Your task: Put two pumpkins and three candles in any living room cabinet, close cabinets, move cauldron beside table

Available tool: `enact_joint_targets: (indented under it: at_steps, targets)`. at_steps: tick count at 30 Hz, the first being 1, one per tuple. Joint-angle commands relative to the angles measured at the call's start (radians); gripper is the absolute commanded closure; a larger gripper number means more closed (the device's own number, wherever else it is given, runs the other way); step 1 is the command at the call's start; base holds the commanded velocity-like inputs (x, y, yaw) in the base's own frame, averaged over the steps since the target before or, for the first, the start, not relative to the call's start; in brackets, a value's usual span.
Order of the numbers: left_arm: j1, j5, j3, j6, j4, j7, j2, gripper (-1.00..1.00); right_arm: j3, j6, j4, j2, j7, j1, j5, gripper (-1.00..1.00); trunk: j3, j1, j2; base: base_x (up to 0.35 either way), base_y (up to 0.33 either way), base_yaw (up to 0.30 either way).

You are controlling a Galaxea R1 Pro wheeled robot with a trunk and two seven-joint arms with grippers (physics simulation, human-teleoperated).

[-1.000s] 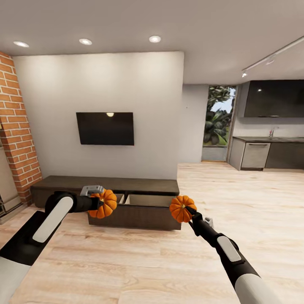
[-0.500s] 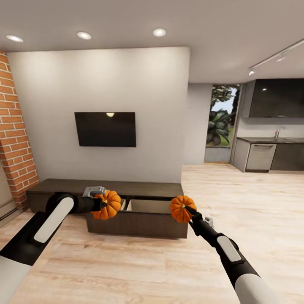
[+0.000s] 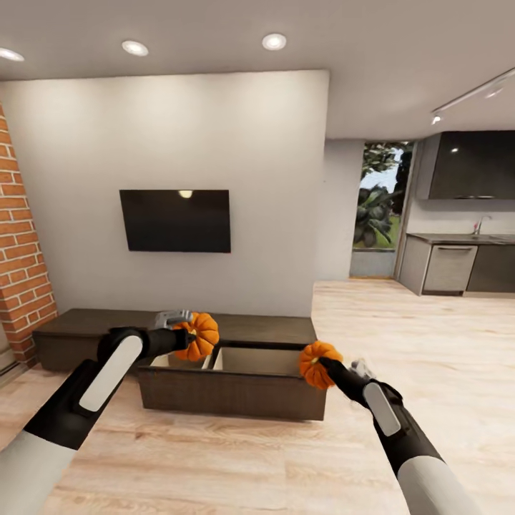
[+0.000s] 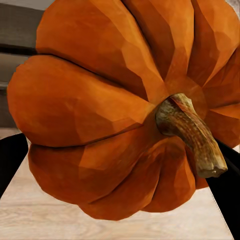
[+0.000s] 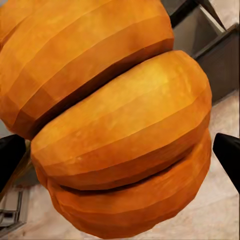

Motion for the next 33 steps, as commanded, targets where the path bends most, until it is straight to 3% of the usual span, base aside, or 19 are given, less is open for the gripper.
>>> enact_joint_targets:
  at_steps: [1, 2, 5, 9, 25, 33]
  targets:
    - [-0.002, -0.003, -0.002, -0.011, 0.007, 0.011, -0.018, 1.00, 0.005, 0.005, -0.014, 0.000, -0.017, -0.001, 0.017, 1.00, -0.001, 0.001, -0.001, 0.332, 0.001, 0.000]
    - [-0.002, -0.011, -0.002, -0.017, 0.012, 0.011, -0.029, 1.00, 0.006, 0.005, -0.020, 0.000, -0.019, -0.001, 0.028, 1.00, -0.001, 0.001, -0.001, 0.327, 0.001, 0.000]
    - [-0.002, -0.082, -0.004, -0.048, 0.058, 0.009, -0.103, 1.00, 0.006, 0.024, -0.044, 0.002, -0.028, -0.001, 0.059, 1.00, -0.001, 0.001, -0.001, 0.299, 0.000, 0.000]
    - [-0.002, -0.123, -0.003, -0.075, 0.124, 0.005, -0.143, 1.00, -0.001, 0.083, -0.052, 0.004, -0.031, -0.002, 0.067, 1.00, -0.001, 0.001, -0.001, 0.278, 0.000, 0.000]
    - [-0.005, -0.140, -0.004, -0.090, 0.189, -0.017, -0.187, 1.00, 0.011, 0.114, -0.057, 0.012, -0.043, -0.005, 0.079, 1.00, -0.001, 0.001, -0.001, 0.270, -0.011, 0.000]
    - [-0.004, -0.138, -0.004, -0.091, 0.188, -0.016, -0.190, 1.00, 0.012, 0.143, -0.059, 0.005, -0.038, -0.004, 0.079, 1.00, -0.001, 0.001, -0.001, 0.131, -0.094, 0.000]
